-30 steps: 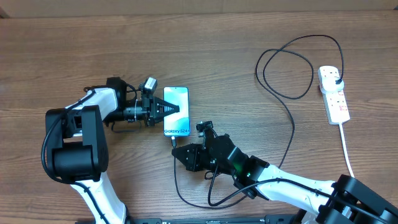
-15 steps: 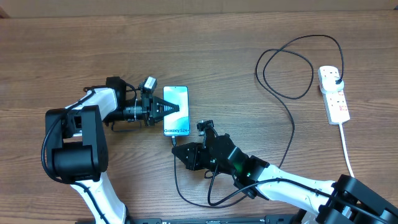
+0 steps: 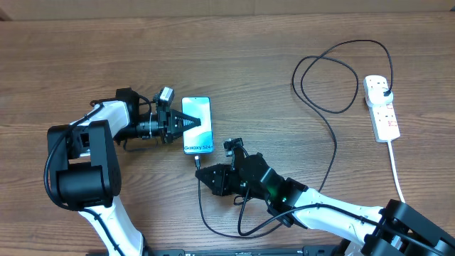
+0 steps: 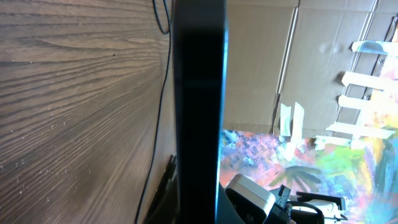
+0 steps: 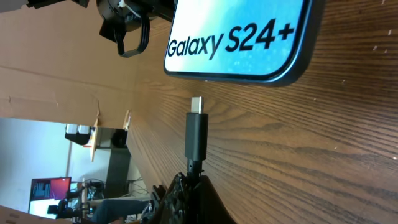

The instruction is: Plug charger to phone and switch on socket

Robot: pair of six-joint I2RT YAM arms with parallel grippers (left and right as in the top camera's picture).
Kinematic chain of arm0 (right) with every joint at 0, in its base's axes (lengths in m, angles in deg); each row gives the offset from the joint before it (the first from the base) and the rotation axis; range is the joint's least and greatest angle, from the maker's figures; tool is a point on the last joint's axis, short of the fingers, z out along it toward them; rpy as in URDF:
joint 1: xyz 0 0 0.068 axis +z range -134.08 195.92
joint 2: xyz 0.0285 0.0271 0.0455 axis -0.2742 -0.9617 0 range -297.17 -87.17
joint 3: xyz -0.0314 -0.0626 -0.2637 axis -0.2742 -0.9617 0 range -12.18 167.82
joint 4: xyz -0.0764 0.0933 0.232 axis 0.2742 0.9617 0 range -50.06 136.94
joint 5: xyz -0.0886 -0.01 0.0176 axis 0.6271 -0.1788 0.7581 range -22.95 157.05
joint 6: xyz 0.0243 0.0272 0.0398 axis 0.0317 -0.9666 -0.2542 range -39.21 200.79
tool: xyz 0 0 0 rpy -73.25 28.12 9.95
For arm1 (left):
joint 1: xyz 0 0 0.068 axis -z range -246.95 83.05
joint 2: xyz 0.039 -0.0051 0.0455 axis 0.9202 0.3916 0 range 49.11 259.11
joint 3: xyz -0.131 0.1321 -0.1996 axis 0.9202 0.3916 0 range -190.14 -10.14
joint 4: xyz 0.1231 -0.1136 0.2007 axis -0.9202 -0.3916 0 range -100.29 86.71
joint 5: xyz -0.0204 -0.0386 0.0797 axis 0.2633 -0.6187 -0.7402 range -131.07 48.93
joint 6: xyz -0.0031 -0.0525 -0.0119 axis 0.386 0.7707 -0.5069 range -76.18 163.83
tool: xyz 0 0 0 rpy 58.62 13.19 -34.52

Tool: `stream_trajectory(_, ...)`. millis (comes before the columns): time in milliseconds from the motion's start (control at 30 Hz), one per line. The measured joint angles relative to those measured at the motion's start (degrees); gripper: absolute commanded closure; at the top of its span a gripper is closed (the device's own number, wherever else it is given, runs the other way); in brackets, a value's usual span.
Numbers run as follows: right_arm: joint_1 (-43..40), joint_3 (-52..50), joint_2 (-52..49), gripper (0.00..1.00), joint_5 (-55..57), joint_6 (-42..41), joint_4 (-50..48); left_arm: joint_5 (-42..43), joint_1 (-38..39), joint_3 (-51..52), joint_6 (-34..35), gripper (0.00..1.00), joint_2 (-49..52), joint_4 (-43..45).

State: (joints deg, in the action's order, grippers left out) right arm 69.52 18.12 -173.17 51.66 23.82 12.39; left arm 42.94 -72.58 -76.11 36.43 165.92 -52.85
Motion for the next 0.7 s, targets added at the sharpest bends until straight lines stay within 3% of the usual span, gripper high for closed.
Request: stream_trajectory(700,0.0,0.0,0.0,0.96,3.43,-0.09,-0.04,0.02,0.0,0.0,0.0,0.96,0.0,0.02)
